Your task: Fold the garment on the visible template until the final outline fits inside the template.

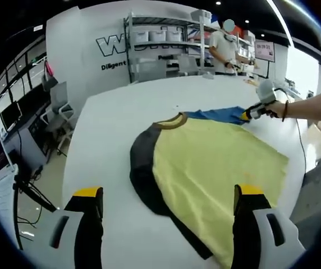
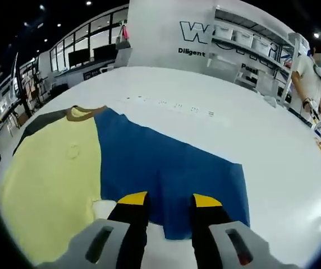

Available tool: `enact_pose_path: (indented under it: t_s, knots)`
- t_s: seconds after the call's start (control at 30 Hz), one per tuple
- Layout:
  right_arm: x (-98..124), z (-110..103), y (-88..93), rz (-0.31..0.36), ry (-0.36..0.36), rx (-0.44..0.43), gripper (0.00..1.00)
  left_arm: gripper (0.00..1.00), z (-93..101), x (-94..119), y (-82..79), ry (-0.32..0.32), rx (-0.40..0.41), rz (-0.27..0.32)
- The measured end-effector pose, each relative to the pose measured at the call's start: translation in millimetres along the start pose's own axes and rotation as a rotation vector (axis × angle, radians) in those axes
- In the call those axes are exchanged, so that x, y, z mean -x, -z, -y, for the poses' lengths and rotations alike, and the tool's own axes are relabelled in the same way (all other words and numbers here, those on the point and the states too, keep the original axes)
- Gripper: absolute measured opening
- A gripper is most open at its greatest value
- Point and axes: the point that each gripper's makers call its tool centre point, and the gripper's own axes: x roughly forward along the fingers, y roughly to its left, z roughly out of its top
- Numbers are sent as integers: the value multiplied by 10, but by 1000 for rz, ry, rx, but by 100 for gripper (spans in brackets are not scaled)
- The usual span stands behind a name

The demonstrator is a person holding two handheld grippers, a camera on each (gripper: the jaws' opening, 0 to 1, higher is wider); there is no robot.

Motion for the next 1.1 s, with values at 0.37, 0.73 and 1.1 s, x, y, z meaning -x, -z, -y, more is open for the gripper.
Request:
enact_pose_path:
  t_s: [0.37, 0.73, 1.1]
  knots:
    - [-18, 127, 17, -7, 17, -22, 0, 95, -72, 0, 30, -11, 25, -7]
    - [74, 309, -82, 56, 19, -235, 0, 96, -46, -1, 19, -1, 15, -12]
    - [485, 966, -128, 149, 88, -501, 0, 98, 20, 16, 34, 25, -11, -22]
